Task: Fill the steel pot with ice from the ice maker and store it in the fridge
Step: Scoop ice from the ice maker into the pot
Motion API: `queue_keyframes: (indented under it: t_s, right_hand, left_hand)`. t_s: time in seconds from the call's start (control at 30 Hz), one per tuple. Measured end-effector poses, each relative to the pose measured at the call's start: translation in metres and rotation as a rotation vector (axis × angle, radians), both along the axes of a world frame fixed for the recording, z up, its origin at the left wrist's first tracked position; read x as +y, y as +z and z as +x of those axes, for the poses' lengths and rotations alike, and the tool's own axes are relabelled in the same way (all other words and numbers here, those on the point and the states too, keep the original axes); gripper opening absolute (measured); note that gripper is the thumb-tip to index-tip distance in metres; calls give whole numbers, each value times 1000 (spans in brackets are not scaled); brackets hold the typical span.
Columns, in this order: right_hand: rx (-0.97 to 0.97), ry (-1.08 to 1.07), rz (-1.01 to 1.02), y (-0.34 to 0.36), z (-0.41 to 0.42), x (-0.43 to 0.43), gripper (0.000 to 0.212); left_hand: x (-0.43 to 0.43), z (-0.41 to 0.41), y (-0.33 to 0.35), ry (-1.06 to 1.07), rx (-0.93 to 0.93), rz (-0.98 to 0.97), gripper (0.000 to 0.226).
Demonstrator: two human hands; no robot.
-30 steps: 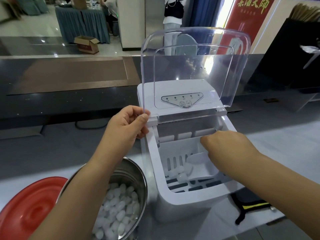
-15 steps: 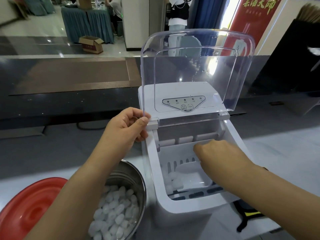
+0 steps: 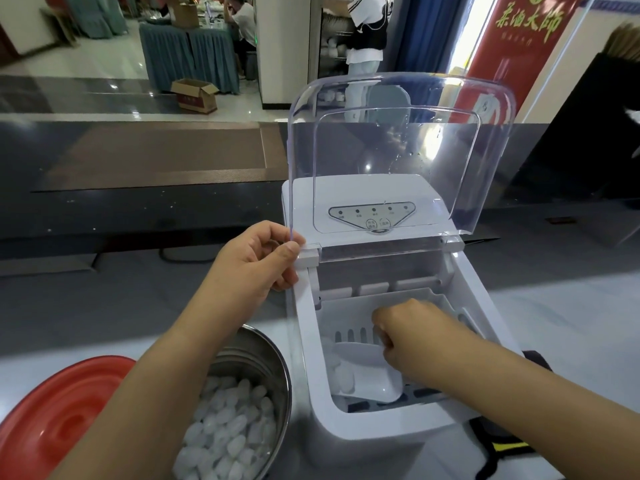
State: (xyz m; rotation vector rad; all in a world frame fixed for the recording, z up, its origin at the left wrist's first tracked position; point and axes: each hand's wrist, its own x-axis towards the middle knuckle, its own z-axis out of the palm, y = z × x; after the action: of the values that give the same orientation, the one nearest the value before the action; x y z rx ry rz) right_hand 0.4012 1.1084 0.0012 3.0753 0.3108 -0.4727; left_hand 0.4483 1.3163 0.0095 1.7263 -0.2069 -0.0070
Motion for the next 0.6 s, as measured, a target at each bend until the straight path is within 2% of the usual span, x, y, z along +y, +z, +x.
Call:
queue_keyframes:
  t_s: [0.17,0.47,0.6]
  right_hand:
    - [-46,-45,41,8,3,-4,35]
    - [-94,46,17,9,-2,-8,41]
    - [-93,61,40,8,-5,-6,34]
  left_hand:
    - [0,-1,0,7,-9,2,11]
    - [-2,-4,0,34,-7,5,11]
    - [-4,-5,1,50,-6,5,11]
